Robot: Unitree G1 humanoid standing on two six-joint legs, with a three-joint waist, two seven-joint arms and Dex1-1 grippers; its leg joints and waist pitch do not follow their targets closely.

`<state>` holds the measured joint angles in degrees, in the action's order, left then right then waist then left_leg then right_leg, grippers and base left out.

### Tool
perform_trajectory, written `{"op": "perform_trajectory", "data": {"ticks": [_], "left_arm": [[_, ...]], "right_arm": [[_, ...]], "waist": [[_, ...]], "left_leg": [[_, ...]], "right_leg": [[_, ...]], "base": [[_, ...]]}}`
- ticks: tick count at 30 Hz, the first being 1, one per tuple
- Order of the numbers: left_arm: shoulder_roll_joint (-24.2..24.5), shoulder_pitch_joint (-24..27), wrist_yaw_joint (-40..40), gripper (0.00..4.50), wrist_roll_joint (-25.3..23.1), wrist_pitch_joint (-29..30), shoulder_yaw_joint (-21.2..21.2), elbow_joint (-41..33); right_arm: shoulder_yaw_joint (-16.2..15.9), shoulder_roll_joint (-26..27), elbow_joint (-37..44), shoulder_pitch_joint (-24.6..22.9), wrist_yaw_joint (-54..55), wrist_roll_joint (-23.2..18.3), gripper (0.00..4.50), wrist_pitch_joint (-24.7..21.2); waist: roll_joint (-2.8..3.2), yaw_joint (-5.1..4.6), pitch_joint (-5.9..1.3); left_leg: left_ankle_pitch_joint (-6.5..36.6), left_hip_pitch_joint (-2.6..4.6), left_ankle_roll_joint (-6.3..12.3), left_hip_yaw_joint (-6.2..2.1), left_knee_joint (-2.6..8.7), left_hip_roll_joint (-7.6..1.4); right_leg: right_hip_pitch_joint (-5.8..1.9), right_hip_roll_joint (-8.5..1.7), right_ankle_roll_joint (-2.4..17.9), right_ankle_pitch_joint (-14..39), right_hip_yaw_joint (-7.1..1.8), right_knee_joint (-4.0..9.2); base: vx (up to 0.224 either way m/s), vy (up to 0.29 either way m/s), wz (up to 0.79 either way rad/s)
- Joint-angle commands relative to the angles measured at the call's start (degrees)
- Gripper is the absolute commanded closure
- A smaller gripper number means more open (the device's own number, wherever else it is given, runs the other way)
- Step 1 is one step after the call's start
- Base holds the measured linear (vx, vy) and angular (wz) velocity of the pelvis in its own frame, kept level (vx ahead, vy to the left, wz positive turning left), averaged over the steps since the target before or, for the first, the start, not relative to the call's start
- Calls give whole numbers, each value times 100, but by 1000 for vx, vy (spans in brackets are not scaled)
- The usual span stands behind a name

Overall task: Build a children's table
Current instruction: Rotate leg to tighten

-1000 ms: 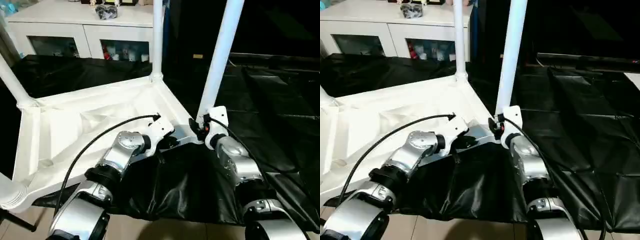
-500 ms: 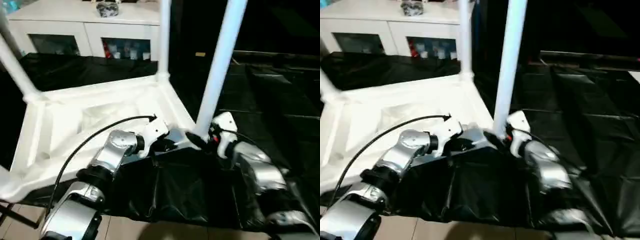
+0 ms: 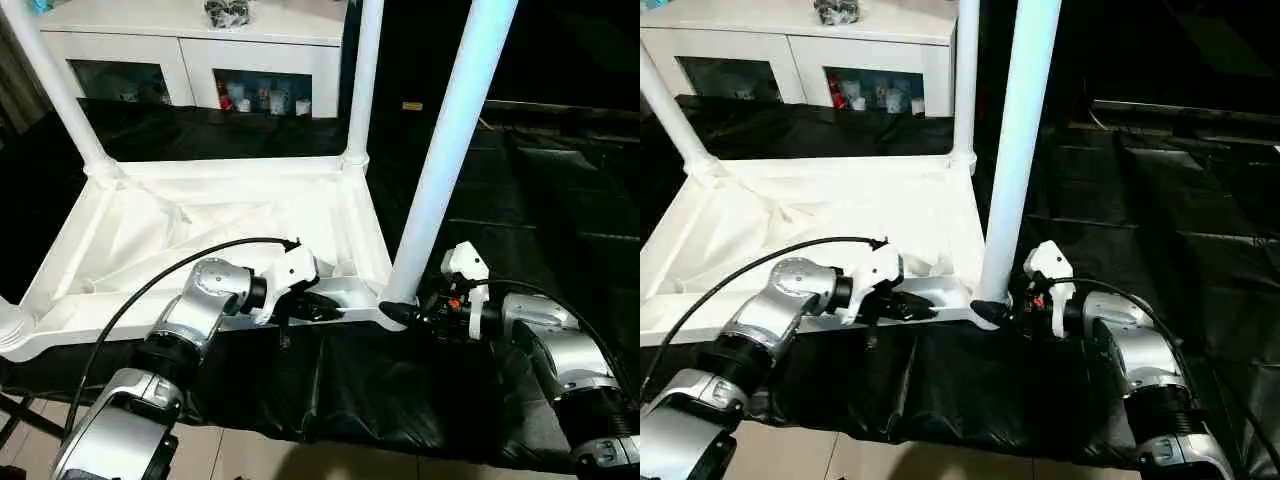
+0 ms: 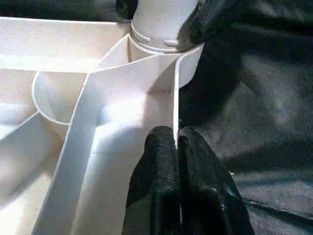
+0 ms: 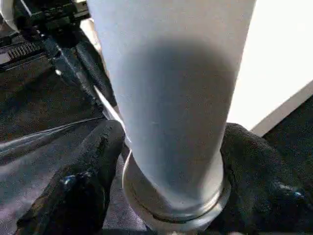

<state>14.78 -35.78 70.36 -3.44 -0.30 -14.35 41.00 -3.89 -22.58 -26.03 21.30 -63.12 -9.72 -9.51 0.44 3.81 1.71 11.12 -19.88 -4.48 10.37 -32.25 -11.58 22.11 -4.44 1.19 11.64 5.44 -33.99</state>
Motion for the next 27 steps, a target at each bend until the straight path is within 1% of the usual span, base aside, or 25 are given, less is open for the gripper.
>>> {"op": "perform_trajectory", "data": {"ticks": [1,2,3,8,12,19,20,21,23,25,26,27], "left_arm": [[-24,24,47,450,215,-90,28,-140],[-12,29,60,450,222,-87,25,-148],[-5,33,70,450,223,-81,25,-156],[6,52,101,450,228,-62,23,-188],[7,71,116,450,235,-53,17,-213],[18,105,57,450,192,-88,-8,-226],[13,106,3,450,169,-92,-7,-215],[-32,90,-185,450,110,-78,5,-166],[-75,79,-311,450,77,-51,12,-144],[-236,73,-639,450,0,47,11,-129],[-236,73,-639,450,0,48,11,-129],[-368,63,-855,450,-51,105,2,-107]], "right_arm": [[-181,18,14,-64,-214,-46,150,-92],[-190,16,6,-58,-220,-58,169,-88],[-196,14,5,-54,-227,-68,178,-91],[-237,32,33,-70,-294,-85,209,-106],[-279,38,74,-103,-318,-89,214,-112],[-335,68,131,-167,-313,-105,215,-198],[-326,90,124,-174,-274,-108,215,-227],[-249,194,87,-174,-131,-167,215,-324],[-194,270,36,-160,13,-179,215,-362],[-102,504,-145,-120,544,-71,215,-297],[-102,505,-145,-120,544,-71,215,-297],[-73,694,-277,-94,981,52,216,-238]], "waist": [[-67,29,-263],[-76,37,-265],[-74,39,-265],[-75,75,-264],[-80,79,-269],[-84,86,-276],[-85,84,-276],[-82,84,-274],[-95,83,-267],[-99,75,-255],[-94,59,-249],[-98,52,-244]], "left_leg": [[701,-21,579,-35,293,-221],[660,-32,601,-33,287,-217],[651,-36,608,-32,285,-215],[658,-32,596,-29,280,-216],[634,-30,584,-31,279,-220],[555,-35,630,-29,267,-213],[577,-33,623,-29,266,-212],[590,-31,619,-29,267,-213],[639,-30,596,-28,271,-215],[732,-26,516,-33,283,-212],[799,-20,453,-42,293,-209],[824,-21,430,-48,299,-206]], "right_leg": [[-288,-425,1268,744,-318,384],[-295,-426,1284,670,-316,374],[-297,-426,1290,653,-315,371],[-295,-430,1262,730,-312,374],[-299,-430,1261,677,-313,363],[-306,-421,1284,522,-309,342],[-304,-419,1283,554,-308,344],[-302,-419,1282,580,-307,348],[-297,-422,1258,692,-308,358],[-288,-439,1171,984,-313,389],[-277,-444,1118,1170,-313,412],[-281,-445,1083,1256,-311,425]], "base": [[0,0,0],[0,0,0],[0,0,0],[0,0,0],[0,0,0],[0,0,0],[0,0,0],[0,0,0],[0,0,0],[0,0,0],[0,0,0],[0,0,0]]}}
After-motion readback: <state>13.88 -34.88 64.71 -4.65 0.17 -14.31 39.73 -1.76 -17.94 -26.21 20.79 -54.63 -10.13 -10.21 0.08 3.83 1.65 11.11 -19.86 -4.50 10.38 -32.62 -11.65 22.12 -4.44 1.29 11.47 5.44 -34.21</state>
